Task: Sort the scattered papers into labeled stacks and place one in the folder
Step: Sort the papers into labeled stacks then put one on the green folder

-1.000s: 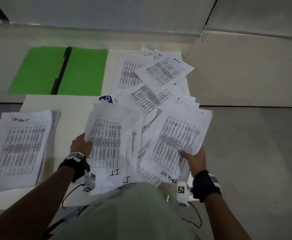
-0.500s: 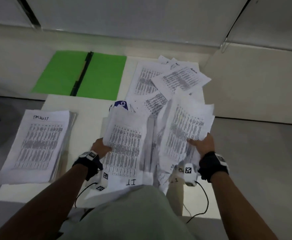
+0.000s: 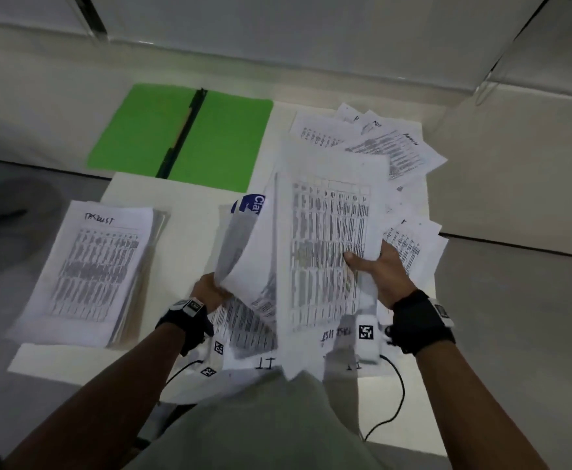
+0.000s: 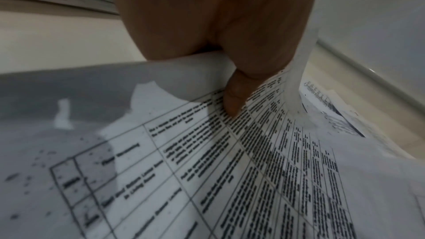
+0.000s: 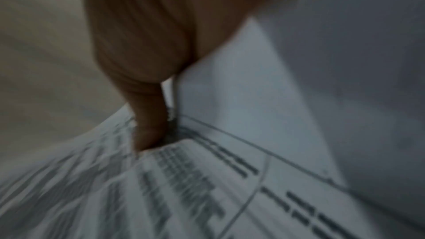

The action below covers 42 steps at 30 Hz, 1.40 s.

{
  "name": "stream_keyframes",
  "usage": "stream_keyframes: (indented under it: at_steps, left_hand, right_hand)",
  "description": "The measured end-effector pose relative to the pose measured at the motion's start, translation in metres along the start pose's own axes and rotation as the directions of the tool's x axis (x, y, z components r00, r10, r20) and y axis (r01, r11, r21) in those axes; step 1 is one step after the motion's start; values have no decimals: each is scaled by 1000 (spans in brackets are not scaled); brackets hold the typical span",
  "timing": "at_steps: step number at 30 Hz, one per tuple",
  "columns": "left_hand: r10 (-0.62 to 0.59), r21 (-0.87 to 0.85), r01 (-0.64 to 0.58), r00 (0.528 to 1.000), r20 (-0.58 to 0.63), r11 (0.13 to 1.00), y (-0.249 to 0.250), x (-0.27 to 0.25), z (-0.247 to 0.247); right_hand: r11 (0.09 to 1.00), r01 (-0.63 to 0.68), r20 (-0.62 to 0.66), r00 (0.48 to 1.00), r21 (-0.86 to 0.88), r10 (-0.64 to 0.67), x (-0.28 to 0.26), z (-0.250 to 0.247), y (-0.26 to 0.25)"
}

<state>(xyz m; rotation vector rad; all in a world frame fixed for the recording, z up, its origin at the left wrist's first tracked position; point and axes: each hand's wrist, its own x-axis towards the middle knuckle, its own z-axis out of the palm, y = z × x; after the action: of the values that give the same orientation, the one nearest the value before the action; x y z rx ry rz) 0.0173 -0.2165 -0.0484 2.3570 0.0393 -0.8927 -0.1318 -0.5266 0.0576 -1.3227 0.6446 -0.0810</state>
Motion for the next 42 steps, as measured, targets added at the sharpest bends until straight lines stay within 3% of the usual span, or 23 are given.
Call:
stream_keyframes:
  at_steps: [2, 5, 6, 9, 14, 17, 20, 22, 24, 26, 28, 30, 32, 34, 36, 37, 38, 42]
  left_hand:
    - [-29, -1, 29, 1000, 10, 1000, 6, -2, -2]
    - [-34, -19, 34, 999, 8, 999, 6, 2, -3]
    - [-49, -23, 49, 999, 23, 999, 5, 4, -4]
    - [-55, -115, 60, 997, 45, 992, -3, 12, -4]
    - [-49, -285, 58, 998, 39, 957, 8, 3, -5]
    - [-24, -130, 33, 998, 65, 991, 0, 6, -1]
    - [-68, -116, 71, 997, 29, 991, -9, 16, 4]
    - [-84, -144, 83, 996, 2, 986, -8, 17, 4]
    - [-84, -153, 86, 996, 18, 984, -1, 12, 3]
    - [-61, -100, 64, 998, 29, 993, 1, 10, 4]
    - [-51, -40, 53, 998, 39, 998, -1, 12, 2]
    - [-55, -23, 56, 998, 40, 998, -2, 13, 0]
    - [-81, -37, 81, 997, -5, 996, -3, 9, -2]
    - [-140, -89, 132, 986, -90, 987, -14, 5, -6]
    - [-226, -193, 195, 962, -156, 962, -28, 3, -12]
    - [-260, -242, 210, 945, -199, 947, -32, 0, -16]
    - [-283, -234, 227, 928, -244, 945, -38, -2, -19]
    - [-309, -182, 260, 890, -334, 948, -51, -14, -25]
  right_hand:
    - [971, -5, -171, 984, -240, -37, 16, -5, 10]
    - [880, -116, -255, 967, -461, -6, 35, -8, 36]
    - [867, -152, -268, 963, -475, 22, 36, -5, 43]
    - [835, -103, -216, 976, -540, -19, 36, 13, 54]
    - [713, -106, -155, 988, -693, -4, 37, 62, 64]
    - [661, -200, -298, 954, -723, -37, 32, 75, 69]
    - [627, -266, -391, 918, -732, -67, 18, 72, 79]
    - [604, -220, -323, 944, -766, -67, 7, 70, 91]
    - [608, -115, -107, 993, -786, 48, -3, 70, 101]
    - [648, -28, 167, 957, -761, 237, -9, 71, 108]
    - [690, 18, 273, 926, -724, 262, -13, 68, 115]
    - [749, -15, 142, 979, -662, 145, -11, 57, 115]
    - [735, -73, -127, 992, -674, -18, 0, 34, 111]
    - [619, -309, -422, 905, -722, -41, 10, 8, 104]
    - [539, -587, -648, 755, -604, 96, 13, -8, 95]
    - [525, -642, -678, 718, -558, 158, 12, -12, 93]
    - [533, -641, -662, 726, -553, 186, 11, -15, 94]
    - [664, -423, -435, 886, -617, 160, 7, -10, 105]
